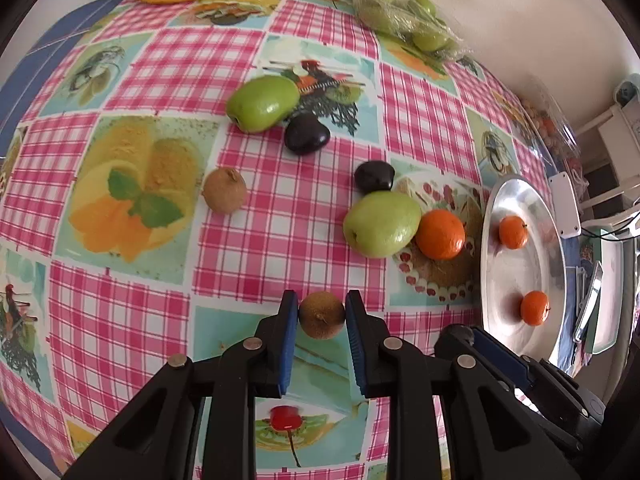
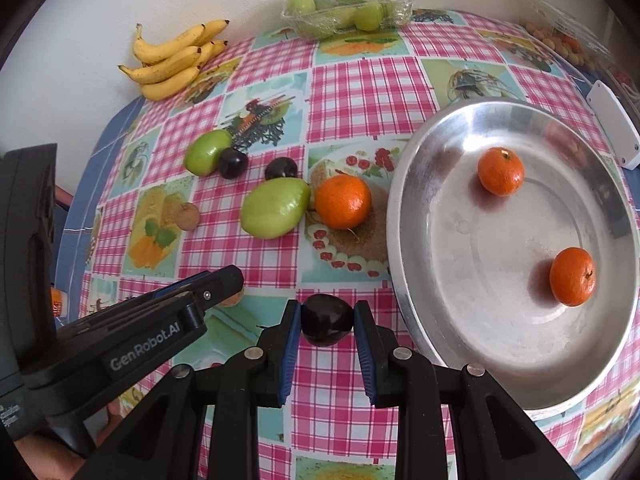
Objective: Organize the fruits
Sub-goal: 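Carry the plum and kiwi over the steel bowl and release both inside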
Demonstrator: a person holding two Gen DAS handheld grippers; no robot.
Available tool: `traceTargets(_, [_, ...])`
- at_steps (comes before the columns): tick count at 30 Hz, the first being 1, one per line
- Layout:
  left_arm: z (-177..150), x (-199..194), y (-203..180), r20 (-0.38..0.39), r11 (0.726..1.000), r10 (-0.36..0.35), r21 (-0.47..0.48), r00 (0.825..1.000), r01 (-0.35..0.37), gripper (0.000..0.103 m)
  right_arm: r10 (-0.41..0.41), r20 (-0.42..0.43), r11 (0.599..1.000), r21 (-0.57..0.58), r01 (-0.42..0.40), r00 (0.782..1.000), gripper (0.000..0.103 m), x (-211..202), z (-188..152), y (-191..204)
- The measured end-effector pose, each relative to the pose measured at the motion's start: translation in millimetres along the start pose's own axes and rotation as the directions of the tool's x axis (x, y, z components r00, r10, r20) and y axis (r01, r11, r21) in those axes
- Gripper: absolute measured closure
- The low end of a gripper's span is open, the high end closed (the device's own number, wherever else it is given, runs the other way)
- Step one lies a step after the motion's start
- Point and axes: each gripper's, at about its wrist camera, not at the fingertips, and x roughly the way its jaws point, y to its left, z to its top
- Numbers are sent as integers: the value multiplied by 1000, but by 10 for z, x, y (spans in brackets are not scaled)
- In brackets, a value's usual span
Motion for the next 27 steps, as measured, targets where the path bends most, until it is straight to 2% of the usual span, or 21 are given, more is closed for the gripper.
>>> traceTargets(11, [37,-260,-130,97,1000,25,7,995,-26,78,8,50,1000,-13,-7,999,74,-237,43,-60])
traceTargets(16, [17,-336,-327,134,999,31,39,991,-37,78,-28,75,1000,2,28,997,74,-348,67,-196])
traceTargets(27, [37,-233,-762,107,987,61,139,992,-76,78,-148,71,987,69,143,986,74,-378,139,-628])
